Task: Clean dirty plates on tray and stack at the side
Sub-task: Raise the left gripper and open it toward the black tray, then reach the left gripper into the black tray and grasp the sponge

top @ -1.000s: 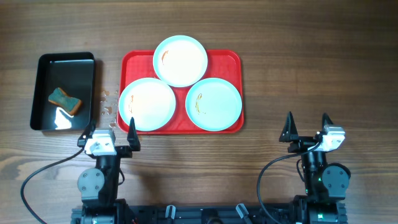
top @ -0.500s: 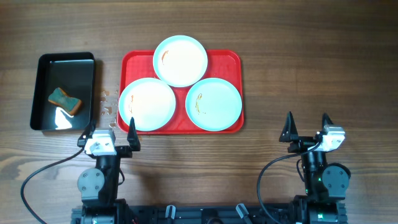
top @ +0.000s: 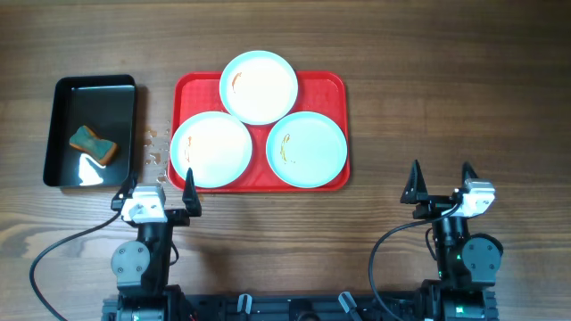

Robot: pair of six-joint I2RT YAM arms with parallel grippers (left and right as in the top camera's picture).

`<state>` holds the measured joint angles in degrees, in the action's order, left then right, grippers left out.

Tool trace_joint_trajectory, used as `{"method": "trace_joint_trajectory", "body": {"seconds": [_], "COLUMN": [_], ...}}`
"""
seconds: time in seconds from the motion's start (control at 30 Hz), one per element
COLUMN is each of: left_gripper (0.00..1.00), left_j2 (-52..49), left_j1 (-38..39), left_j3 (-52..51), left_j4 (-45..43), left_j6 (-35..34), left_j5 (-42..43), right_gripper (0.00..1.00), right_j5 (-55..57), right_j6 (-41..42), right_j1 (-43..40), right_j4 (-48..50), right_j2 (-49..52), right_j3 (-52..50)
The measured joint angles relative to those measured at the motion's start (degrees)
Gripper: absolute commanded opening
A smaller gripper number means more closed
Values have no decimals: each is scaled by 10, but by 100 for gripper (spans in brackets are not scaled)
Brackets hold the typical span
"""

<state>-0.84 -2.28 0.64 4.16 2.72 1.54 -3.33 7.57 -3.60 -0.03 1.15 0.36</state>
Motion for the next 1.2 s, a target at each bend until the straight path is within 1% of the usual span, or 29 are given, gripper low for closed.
{"method": "trace_joint_trajectory", "body": {"seconds": [0.73,0.8,0.83,0.9,0.97,1.03,1.1,1.17,1.2], "left_gripper": [100,100,100,100,100,100,100,100,100], "left_j2": [0,0,0,0,0,0,0,0,-1], "left_j1": [0,0,0,0,0,0,0,0,0], "left_j3": [0,0,0,0,0,0,0,-1,-2], "left_j4": [0,-2,-5,-12,-17,-20,-20,-32,-54], "left_j6": [0,-9,-26,-81,-163,-224,-273,-305,-325], "left_j5": [-2,13,38,109,215,295,352,379,394], "right_gripper": [100,100,100,100,100,100,100,100,100], "right_j5": [0,0,0,0,0,0,0,0,0], "right_j6": [0,0,0,0,0,0,0,0,0], "right_j1": [0,0,0,0,0,0,0,0,0], "right_j4": [0,0,0,0,0,0,0,0,0], "right_j2": [0,0,0,0,0,0,0,0,0], "right_j3": [0,0,0,0,0,0,0,0,0]}}
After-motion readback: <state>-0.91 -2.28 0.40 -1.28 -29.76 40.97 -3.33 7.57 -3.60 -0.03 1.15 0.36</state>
